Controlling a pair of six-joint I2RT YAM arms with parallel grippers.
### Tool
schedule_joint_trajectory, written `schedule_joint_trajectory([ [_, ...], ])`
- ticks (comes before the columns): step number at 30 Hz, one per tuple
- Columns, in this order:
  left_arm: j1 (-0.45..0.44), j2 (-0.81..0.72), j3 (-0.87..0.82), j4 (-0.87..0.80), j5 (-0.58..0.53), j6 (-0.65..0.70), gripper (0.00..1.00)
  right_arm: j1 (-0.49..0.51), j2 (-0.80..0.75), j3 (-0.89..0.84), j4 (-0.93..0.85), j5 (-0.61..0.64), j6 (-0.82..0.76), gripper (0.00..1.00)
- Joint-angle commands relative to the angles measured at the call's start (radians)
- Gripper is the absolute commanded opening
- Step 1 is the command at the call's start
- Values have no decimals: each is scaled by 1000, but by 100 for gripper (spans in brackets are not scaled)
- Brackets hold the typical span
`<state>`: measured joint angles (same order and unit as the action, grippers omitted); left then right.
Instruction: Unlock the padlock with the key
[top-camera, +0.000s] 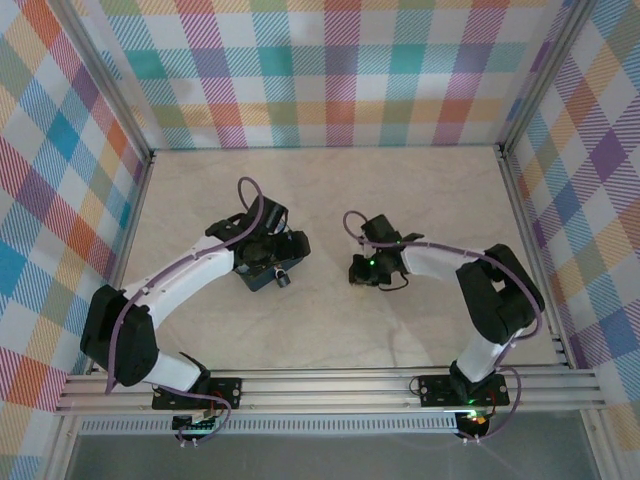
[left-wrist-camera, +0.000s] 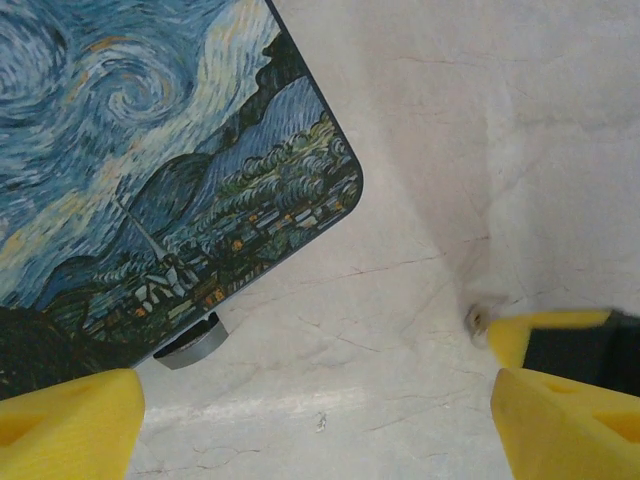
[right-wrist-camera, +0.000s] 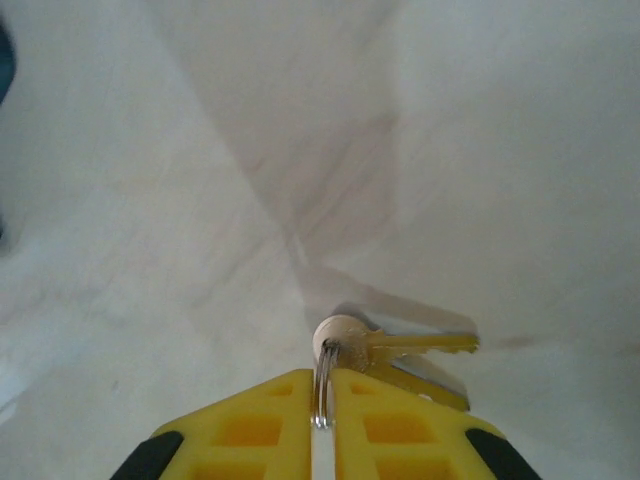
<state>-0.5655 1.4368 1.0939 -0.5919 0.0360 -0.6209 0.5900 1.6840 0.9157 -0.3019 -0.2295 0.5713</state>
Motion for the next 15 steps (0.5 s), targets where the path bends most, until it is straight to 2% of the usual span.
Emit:
schedule_joint_trajectory([
  [1, 1, -48, -28, 15, 3, -19, 90, 25, -60, -39, 60, -42, 62, 15],
  [3, 1, -62, -40, 13, -3, -17, 90, 24, -68, -58, 41, -30, 56, 17],
  [9, 1, -90, -43, -12, -20, -6, 90, 25, -117, -59, -73, 36, 27, 33],
  [15, 1, -94, -43, -19, -18, -5, 90, 24, -137, -44, -153, 72, 61, 39],
])
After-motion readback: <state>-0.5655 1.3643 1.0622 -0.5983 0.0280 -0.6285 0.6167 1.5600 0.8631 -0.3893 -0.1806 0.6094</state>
